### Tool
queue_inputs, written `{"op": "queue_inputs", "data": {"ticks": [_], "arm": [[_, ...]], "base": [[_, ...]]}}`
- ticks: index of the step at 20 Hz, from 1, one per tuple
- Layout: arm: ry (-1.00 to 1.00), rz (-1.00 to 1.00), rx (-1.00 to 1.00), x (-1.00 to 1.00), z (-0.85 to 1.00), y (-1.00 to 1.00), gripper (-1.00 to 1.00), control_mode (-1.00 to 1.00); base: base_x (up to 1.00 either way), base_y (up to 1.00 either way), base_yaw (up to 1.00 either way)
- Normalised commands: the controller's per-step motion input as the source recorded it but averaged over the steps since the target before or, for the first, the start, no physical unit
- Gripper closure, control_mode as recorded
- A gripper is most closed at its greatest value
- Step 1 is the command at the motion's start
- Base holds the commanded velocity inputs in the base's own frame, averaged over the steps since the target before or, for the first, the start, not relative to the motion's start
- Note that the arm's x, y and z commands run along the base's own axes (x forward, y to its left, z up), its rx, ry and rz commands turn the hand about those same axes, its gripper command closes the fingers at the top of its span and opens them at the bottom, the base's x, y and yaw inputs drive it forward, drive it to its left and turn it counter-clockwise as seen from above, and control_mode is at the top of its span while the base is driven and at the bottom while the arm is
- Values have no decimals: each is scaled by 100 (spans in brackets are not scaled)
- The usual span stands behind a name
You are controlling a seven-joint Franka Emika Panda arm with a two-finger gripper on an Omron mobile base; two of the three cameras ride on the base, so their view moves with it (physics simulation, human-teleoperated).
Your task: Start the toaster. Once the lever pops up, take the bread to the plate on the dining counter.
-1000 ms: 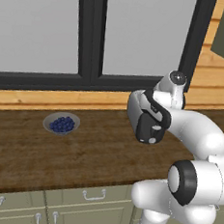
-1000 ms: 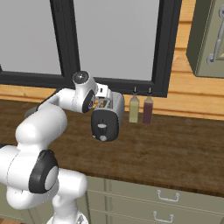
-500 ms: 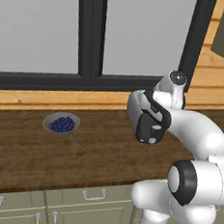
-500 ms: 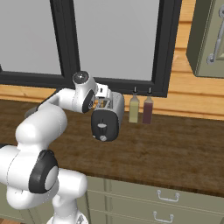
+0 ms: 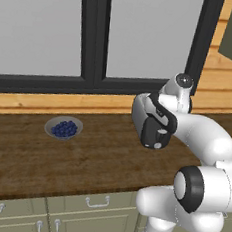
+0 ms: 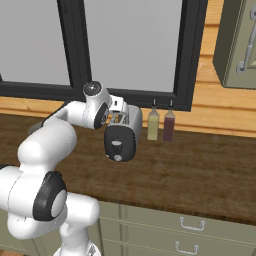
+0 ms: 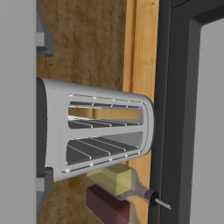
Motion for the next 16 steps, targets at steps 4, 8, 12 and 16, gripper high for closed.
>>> {"op": "queue_inputs", "data": {"ticks": [4,8,12,16], "arm": [[0,0,0,0,0,0,-100,-100],[0,0,0,0,0,0,-100,-100],[0,0,0,0,0,0,-100,-100],[0,0,0,0,0,0,-100,-100]], "base": [[0,0,0],[0,0,0],[0,0,0],[0,0,0]]}}
